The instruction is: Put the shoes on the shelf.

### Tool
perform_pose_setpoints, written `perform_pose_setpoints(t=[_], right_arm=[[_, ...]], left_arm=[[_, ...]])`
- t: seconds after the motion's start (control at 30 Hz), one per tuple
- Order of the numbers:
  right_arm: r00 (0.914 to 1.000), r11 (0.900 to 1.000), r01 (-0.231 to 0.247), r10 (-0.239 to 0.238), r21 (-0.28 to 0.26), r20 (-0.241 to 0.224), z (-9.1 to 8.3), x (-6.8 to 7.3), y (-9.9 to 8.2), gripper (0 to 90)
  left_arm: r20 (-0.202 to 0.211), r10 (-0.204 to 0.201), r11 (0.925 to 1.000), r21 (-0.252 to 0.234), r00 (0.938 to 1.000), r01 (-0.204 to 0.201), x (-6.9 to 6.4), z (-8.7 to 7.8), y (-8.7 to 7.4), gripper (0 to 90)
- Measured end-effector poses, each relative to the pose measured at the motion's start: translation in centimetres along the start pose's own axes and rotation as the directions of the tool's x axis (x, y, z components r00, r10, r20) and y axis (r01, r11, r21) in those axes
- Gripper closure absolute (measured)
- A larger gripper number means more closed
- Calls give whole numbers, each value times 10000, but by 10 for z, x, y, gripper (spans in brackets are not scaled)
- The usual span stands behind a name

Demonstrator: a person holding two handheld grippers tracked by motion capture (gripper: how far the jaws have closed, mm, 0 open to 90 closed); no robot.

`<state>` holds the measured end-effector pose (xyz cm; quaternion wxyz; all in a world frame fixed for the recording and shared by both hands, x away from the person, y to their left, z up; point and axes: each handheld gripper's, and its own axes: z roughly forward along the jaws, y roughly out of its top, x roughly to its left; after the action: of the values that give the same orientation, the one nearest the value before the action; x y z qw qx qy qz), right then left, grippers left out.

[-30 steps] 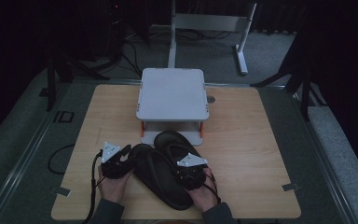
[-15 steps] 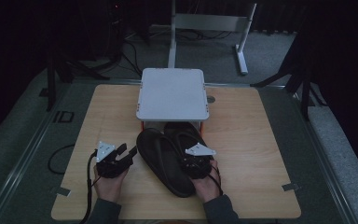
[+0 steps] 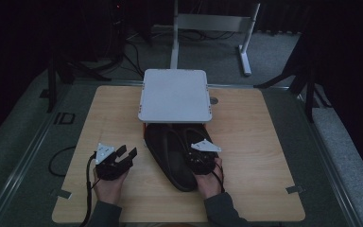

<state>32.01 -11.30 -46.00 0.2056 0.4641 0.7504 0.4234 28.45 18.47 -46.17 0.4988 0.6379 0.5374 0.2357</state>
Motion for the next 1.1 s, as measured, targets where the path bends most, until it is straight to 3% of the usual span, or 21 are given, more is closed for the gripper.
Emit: perform_pose_setpoints(t=[0.2, 0.6, 1.1], right_arm=[[9961, 9980, -569, 587, -286, 659, 6, 8, 5, 759], [9799, 9927, -958, 1071, -737, 1681, 24, 26, 16, 759], [9444, 9771, -1709, 1991, -1268, 2617, 56, 43, 34, 756]], left_arm=[[-12, -8, 10000, 28, 10000, 8, 1, 0, -1, 517], [-50, -3, 10000, 3, 10000, 3, 3, -2, 0, 517], [-36, -23, 10000, 0, 10000, 23, 5, -3, 0, 518]])
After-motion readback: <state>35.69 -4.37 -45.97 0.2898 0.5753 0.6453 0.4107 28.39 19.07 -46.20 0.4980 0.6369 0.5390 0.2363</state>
